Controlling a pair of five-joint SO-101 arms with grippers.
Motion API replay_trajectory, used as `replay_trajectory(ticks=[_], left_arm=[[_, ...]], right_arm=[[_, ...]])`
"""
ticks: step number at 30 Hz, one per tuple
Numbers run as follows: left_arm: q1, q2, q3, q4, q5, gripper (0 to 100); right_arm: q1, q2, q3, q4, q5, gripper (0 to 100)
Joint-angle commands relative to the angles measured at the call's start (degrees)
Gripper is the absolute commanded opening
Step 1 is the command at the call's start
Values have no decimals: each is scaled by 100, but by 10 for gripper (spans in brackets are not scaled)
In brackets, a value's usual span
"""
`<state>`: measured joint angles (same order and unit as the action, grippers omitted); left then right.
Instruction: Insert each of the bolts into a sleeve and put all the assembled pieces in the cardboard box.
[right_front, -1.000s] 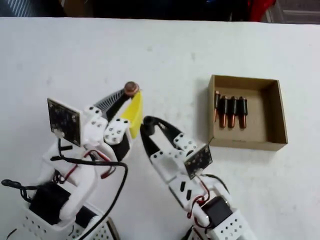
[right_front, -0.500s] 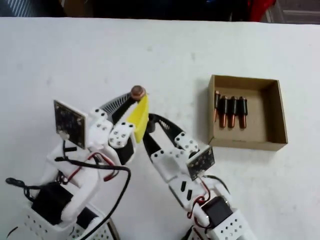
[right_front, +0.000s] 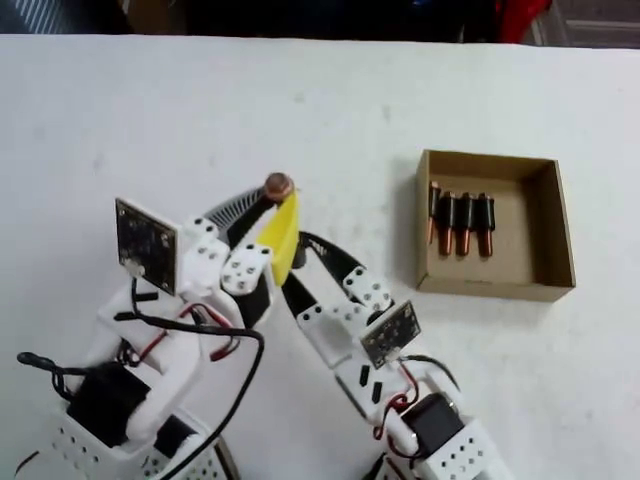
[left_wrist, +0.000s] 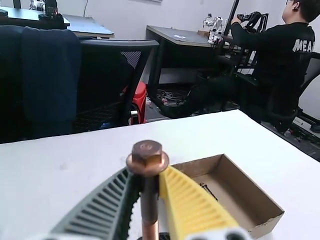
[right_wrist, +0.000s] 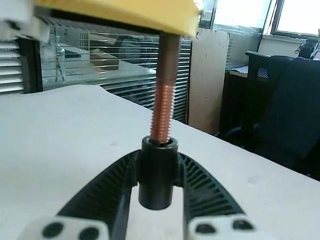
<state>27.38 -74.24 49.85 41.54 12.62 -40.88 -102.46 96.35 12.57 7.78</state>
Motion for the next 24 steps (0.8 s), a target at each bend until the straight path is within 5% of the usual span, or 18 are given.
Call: replay_trajectory(ticks=[1, 24], left_arm=[[57, -92, -35, -299, 35, 22], [48, -92, 290, -9, 18, 22]], right_arm=[[-40, -66, 53, -127, 70, 17], [-40, -66, 53, -127, 70, 17]])
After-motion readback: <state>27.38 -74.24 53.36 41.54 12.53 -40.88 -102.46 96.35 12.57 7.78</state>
